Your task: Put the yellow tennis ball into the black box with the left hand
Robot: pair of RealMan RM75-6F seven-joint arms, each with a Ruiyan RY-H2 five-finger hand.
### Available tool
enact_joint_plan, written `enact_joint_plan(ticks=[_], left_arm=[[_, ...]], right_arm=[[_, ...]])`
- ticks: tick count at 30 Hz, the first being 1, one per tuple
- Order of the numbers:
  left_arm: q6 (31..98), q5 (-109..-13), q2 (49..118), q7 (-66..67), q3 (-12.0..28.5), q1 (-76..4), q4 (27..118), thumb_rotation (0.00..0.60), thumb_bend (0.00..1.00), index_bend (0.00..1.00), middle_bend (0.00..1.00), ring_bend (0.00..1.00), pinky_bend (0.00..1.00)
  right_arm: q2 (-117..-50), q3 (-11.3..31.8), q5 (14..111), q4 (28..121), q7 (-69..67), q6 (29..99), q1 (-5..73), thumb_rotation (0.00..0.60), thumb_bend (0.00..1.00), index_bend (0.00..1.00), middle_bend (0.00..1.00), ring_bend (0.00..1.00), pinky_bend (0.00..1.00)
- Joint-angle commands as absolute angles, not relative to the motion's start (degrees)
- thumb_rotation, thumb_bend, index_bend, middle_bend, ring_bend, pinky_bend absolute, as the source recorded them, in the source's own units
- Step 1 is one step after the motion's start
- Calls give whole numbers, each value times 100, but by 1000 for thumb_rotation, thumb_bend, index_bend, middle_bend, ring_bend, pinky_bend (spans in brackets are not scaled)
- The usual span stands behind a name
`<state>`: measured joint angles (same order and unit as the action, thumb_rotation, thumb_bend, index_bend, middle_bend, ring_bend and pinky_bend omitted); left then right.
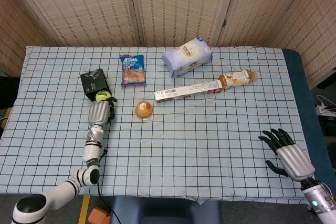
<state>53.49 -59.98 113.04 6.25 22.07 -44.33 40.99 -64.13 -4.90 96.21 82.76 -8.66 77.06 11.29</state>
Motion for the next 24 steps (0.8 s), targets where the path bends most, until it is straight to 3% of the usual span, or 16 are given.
enact_joint_plan(ticks=[1, 5, 14, 24], left_arm=[[5320, -5942, 11310, 661, 2239, -4444, 4089, 600, 680, 370, 428, 418, 606], [5337, -5955, 11340, 654, 2234, -4470, 4013, 600, 625, 367, 419, 412, 578], [4925, -5843, 11224, 439, 2259, -4485, 4165, 600, 527, 277, 279, 248, 392], [4817, -5881, 11116, 319, 2181, -4474, 4276, 600, 501, 163, 160, 107, 236]], right_arm=[[-6414, -492, 9619, 8272, -866, 7699, 1131, 600, 269, 157, 77, 0, 21], [-6417, -492, 9612, 8270, -860, 7688, 1134, 600, 269, 157, 77, 0, 21], [-6415, -492, 9611, 8275, -872, 7694, 1132, 600, 269, 157, 77, 0, 21], [-6414, -492, 9613, 8270, -889, 7699, 1134, 600, 269, 157, 77, 0, 21]])
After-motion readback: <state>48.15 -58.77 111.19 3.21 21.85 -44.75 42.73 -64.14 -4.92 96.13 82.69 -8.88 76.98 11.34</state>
